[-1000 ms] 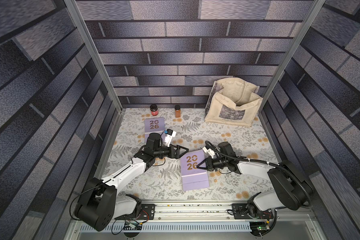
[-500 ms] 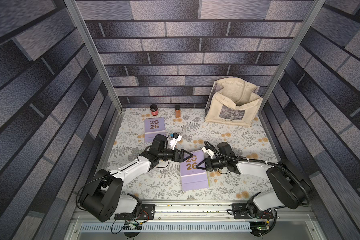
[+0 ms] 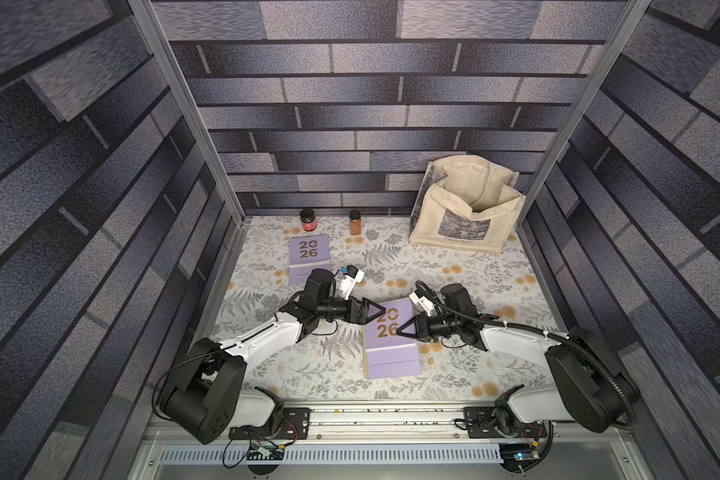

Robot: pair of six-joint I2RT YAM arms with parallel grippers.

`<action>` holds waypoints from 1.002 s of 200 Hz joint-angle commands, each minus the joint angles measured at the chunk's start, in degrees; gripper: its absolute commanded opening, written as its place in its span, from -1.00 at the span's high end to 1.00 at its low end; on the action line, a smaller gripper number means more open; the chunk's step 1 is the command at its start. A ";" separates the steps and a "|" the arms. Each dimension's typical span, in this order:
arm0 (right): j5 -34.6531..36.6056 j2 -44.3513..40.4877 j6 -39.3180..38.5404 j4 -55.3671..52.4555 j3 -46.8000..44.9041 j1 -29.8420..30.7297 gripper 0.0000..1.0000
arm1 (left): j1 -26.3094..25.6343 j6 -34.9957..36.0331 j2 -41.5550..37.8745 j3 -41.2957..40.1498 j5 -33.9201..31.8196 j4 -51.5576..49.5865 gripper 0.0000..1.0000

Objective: Stack the calendars
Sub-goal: Place the calendar at the calendar.

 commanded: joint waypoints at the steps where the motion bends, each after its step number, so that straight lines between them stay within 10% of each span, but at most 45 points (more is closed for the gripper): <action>1: 0.37 -0.51 -0.25 -1.30 0.46 -0.58 1.00 | -0.22 0.88 -1.70 1.14 0.61 -0.15 -1.00; 200: -0.37 7.82 -1.49 0.11 0.38 -1.09 1.00 | -0.31 0.78 2.47 -0.74 1.97 2.84 -1.00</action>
